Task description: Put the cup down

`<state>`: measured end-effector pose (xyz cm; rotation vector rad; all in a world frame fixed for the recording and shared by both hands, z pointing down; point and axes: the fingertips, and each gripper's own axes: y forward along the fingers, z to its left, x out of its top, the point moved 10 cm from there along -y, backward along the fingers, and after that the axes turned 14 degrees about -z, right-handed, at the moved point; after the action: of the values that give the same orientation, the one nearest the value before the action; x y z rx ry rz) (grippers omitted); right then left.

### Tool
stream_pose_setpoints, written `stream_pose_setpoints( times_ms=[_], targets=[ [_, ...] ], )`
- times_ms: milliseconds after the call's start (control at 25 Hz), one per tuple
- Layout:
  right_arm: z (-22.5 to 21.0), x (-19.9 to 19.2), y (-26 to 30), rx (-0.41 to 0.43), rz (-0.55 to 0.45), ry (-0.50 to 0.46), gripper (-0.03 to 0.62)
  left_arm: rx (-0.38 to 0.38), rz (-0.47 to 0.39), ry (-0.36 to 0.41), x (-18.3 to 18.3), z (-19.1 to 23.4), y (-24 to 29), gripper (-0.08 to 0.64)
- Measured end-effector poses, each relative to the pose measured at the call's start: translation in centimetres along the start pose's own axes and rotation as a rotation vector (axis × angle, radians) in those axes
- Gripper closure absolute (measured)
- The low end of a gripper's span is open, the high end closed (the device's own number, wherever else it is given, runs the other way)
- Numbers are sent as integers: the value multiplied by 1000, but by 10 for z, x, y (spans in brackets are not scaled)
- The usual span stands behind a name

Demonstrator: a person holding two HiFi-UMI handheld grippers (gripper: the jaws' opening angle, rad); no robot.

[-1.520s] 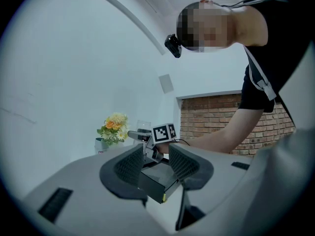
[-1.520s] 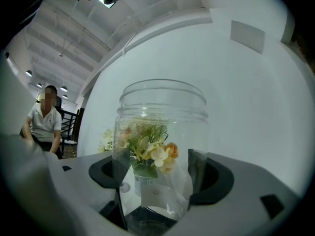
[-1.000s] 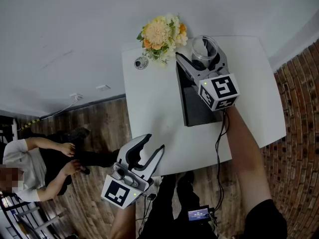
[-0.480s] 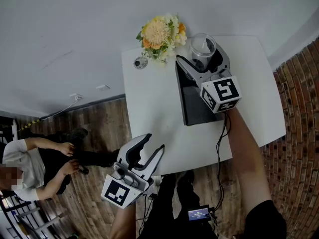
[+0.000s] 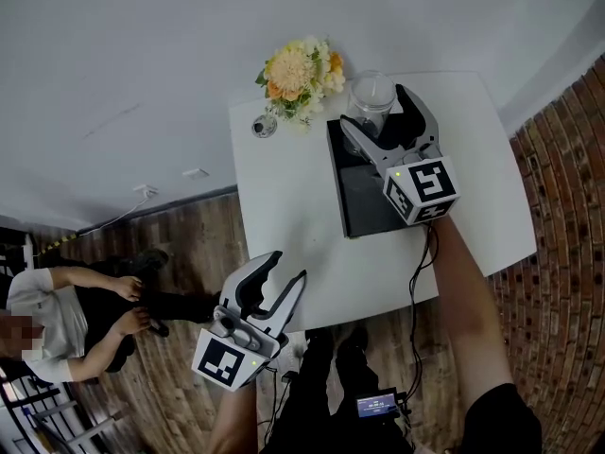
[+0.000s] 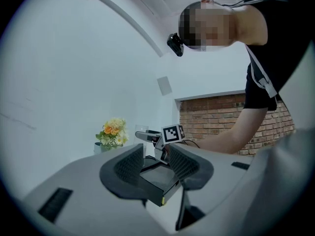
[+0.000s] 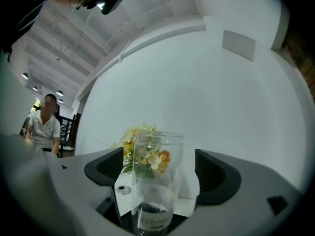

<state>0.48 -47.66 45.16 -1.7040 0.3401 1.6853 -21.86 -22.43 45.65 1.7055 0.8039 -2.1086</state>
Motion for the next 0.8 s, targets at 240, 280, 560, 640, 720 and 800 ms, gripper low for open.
stream_pose_setpoints(
  times_ms=[240, 280, 560, 640, 720, 800],
  targets=[
    [0, 18, -26, -27, 16, 33, 149, 18, -17, 10, 11, -5, -2, 409],
    [0, 22, -30, -30, 19, 39, 149, 19, -20, 12, 13, -7, -2, 408],
    [20, 52, -69, -20, 45, 78, 149, -11, -11, 38, 25, -22, -6, 408],
    [27, 61, -83, -16, 53, 86, 150, -14, -8, 41, 28, -28, -7, 409],
    [36, 70, -97, -11, 59, 99, 150, -19, -9, 41, 32, -34, -8, 409],
    [44, 80, -111, -3, 69, 108, 150, -26, -7, 42, 36, -41, -10, 409]
  ],
)
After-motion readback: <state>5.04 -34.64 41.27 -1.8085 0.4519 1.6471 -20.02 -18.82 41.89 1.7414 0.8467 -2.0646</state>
